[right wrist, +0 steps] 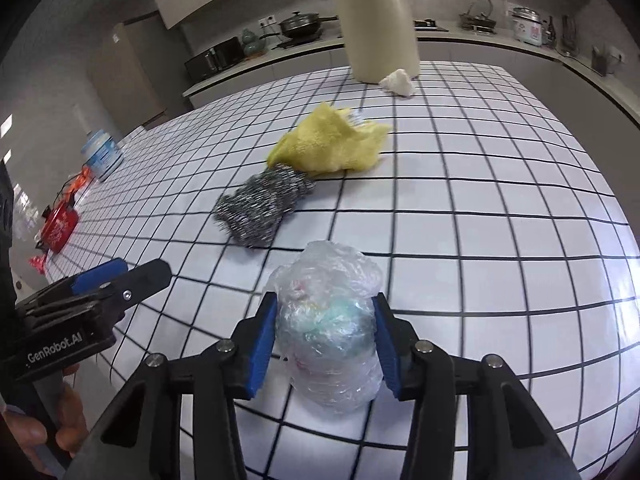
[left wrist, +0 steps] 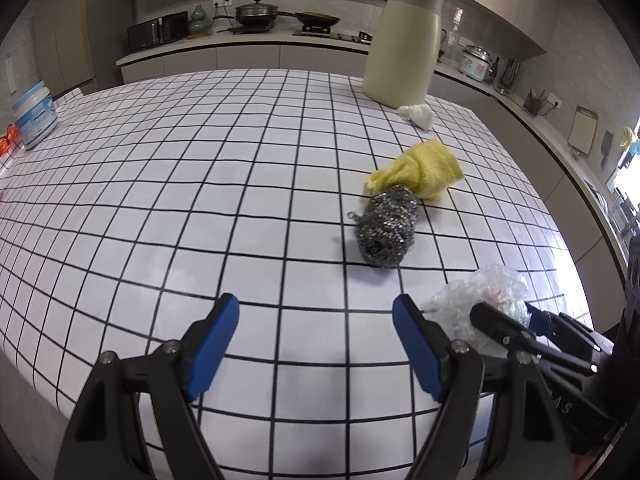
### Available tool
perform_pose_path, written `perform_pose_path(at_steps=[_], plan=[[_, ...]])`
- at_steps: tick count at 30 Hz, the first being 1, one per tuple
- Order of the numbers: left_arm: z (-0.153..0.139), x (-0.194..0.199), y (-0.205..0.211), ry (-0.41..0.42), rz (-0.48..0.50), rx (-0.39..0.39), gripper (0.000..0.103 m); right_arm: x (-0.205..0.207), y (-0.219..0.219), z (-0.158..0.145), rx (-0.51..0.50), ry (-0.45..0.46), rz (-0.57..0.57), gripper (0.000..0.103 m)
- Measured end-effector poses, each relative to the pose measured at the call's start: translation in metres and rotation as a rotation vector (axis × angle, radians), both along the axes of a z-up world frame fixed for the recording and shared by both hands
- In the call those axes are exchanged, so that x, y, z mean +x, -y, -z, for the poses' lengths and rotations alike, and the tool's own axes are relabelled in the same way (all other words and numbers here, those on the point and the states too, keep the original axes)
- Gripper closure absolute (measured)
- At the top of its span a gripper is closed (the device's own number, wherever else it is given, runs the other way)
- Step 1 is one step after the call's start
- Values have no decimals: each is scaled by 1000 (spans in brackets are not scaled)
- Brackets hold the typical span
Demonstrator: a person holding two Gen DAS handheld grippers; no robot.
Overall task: Collect trash
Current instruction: 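Grasp the steel wool scrubber with the left tool while the right tool holds the bag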
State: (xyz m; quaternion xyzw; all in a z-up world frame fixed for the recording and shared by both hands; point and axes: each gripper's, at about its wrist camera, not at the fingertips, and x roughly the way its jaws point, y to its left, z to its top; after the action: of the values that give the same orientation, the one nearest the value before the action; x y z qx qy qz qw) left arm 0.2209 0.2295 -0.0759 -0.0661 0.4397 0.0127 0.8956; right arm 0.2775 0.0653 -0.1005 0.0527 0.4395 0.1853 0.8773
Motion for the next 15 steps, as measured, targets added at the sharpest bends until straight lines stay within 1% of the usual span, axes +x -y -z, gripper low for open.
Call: perform_pose_path(at_steps=[9, 15], plan=[[1, 22, 23, -5, 60, 2, 23, 21, 28, 0, -2, 6, 89, 55], [3, 41, 33, -10, 72, 8, 23, 40, 45, 1, 12, 7, 137, 55]])
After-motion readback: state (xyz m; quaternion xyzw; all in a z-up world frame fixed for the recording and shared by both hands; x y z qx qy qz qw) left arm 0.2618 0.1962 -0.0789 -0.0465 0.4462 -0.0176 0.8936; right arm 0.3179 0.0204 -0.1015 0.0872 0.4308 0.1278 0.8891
